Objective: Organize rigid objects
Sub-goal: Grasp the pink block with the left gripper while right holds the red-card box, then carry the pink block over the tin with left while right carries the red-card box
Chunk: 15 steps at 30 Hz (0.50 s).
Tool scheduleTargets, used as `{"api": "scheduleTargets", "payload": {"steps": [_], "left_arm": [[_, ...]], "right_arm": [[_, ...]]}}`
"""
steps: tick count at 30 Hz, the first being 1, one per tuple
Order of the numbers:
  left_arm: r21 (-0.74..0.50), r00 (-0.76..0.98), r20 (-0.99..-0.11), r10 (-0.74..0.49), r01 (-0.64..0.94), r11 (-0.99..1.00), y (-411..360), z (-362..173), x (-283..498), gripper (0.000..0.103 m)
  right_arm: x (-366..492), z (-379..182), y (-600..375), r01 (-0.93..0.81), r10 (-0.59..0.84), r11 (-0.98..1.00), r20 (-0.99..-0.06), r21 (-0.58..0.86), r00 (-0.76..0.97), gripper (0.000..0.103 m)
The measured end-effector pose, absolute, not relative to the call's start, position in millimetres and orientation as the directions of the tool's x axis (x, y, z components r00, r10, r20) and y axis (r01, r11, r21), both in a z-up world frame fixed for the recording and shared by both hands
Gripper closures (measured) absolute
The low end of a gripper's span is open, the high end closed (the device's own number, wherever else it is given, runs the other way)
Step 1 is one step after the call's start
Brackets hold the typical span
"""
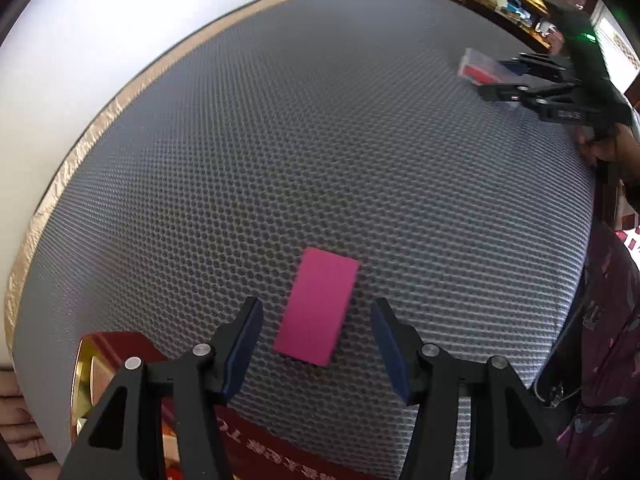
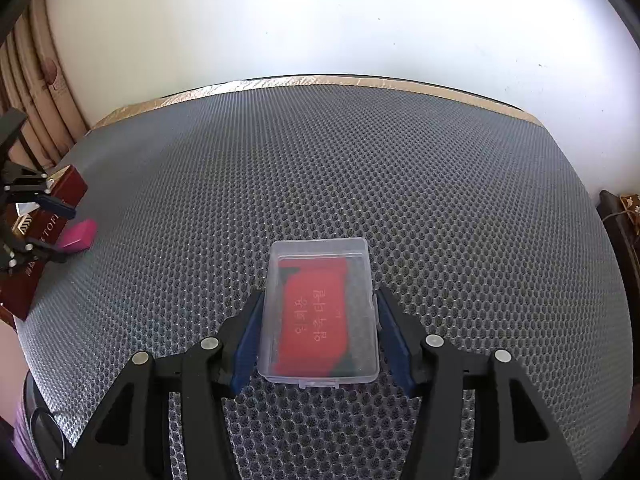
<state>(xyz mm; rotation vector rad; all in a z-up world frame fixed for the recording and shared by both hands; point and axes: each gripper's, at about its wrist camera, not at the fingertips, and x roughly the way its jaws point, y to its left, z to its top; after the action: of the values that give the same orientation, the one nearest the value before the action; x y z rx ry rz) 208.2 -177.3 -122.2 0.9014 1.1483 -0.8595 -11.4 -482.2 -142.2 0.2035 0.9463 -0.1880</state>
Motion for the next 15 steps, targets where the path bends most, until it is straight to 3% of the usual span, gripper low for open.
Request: {"api": "scheduleTargets", "payload": {"steps": [5, 7, 8, 15], "left_arm": [[0.071, 0.128, -0.986, -0.104, 0.897, 0.437, -174.9, -135.7, 232.0, 0.047], [0.067, 0.132, -0.985, -0.114, 0.891, 0.448, -175.2, -135.0, 236.6, 0.068], [0.067, 0.135, -0.984, -0.118, 0.889, 0.454, -175.4, -133.9, 236.4, 0.073], [0.161, 0.291, -0.95, -0.109, 0.762, 0.627, -174.3, -131.8, 213.7, 0.073]], "right_arm": [[-7.3, -141.7, -480.0, 0.247, -0.07, 0.965, -0.817, 0.09, 0.572, 0.048], [-6.0, -141.7, -480.2, 0.246, -0.069, 0.965, -0.816, 0.091, 0.573, 0.046], [-6.4, -141.6, -481.1, 0.245, -0.068, 0.965, -0.816, 0.092, 0.574, 0.046], [-3.0, -141.7, -475.4, 0.234, -0.069, 0.969, -0.814, 0.083, 0.576, 0.041]]}}
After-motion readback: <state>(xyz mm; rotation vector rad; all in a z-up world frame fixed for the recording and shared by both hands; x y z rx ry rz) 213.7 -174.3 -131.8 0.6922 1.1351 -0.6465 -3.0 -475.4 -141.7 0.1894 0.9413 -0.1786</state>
